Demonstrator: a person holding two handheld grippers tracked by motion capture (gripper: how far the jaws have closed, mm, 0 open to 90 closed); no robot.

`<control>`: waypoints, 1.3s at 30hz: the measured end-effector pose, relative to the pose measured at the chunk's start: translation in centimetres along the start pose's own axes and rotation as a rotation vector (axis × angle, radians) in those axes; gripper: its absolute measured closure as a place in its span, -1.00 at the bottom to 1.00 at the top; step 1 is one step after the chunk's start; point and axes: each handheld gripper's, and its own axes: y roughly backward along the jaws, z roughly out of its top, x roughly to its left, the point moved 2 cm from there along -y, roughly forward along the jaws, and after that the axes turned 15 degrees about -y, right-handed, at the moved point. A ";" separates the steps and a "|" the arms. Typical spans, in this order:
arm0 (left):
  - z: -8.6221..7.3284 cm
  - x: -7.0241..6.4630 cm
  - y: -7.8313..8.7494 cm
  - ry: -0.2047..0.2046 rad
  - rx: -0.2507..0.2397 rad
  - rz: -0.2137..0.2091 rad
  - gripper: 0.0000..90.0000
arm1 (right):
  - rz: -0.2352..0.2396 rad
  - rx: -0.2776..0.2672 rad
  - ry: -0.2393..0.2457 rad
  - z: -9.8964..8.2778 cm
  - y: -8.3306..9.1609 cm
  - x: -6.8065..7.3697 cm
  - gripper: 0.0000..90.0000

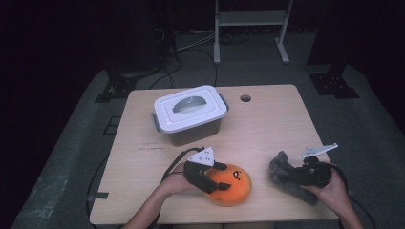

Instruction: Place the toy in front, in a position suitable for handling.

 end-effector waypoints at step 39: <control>1.6 3.7 7.3 -0.041 -0.111 0.232 -0.62 | 0.140 -0.087 0.063 0.5 -0.1 3.7 -0.11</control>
